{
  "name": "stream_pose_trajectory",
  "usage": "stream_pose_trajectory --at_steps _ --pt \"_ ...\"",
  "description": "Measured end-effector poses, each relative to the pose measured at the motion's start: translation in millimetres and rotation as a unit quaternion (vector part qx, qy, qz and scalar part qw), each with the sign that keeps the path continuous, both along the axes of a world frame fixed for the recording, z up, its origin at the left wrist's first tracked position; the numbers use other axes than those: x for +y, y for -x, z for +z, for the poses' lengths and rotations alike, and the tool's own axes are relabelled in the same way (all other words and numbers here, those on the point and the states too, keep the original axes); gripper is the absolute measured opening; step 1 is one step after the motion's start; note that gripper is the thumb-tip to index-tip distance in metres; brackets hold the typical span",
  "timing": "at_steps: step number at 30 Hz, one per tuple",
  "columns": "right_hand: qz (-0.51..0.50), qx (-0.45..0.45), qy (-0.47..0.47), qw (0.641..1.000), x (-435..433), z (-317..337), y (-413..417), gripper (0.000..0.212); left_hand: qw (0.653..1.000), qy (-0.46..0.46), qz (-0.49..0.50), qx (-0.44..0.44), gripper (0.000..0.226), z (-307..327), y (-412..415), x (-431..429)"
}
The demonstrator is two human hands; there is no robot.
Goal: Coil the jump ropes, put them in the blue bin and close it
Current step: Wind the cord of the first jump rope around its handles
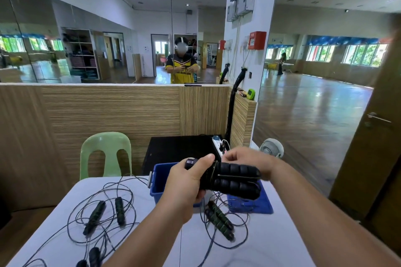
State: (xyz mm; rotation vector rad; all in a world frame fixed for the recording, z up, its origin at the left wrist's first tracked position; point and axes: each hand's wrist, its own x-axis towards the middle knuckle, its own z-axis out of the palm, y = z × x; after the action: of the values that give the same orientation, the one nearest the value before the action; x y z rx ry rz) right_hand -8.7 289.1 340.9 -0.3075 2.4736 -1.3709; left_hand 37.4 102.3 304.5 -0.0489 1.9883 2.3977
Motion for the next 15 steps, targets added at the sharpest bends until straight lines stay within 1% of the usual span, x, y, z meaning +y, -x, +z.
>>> stream_pose_trajectory --at_steps 1,2,3,4,8,9,11,15 --pt "0.023 0.030 -0.076 0.996 -1.9 9.5 7.2 0.032 1.000 0.003 -0.003 0.010 0.031 -0.9 -0.5 -0.1" --pt "0.069 0.056 -0.074 0.993 -0.6 18.0 10.9 0.034 1.000 0.007 -0.004 0.019 0.030 -1.3 -0.4 -0.6" --pt "0.079 0.059 -0.094 0.991 -4.0 29.0 12.6 0.035 1.000 0.013 -0.002 0.026 0.029 -2.0 0.3 -1.7" --pt "0.100 0.060 -0.143 0.983 -10.0 40.9 7.0 0.035 0.999 0.019 0.002 0.030 0.029 -1.9 1.3 -2.9" --pt "0.087 0.073 -0.197 0.974 -22.0 67.6 5.0 0.034 0.999 0.025 0.034 0.030 0.030 -3.6 8.4 -8.1" --pt "0.066 0.064 -0.200 0.976 -24.2 69.7 4.6 0.034 0.998 0.030 0.042 0.032 0.030 -4.6 9.8 -8.8" --pt "0.038 0.044 -0.168 0.984 -29.9 69.5 -1.0 0.031 0.997 0.040 0.055 0.036 0.033 -6.9 12.0 -10.3" --pt "0.011 0.013 -0.073 0.997 -35.6 57.3 -14.2 0.029 0.994 0.058 0.087 0.042 0.041 -13.6 17.7 -11.0"
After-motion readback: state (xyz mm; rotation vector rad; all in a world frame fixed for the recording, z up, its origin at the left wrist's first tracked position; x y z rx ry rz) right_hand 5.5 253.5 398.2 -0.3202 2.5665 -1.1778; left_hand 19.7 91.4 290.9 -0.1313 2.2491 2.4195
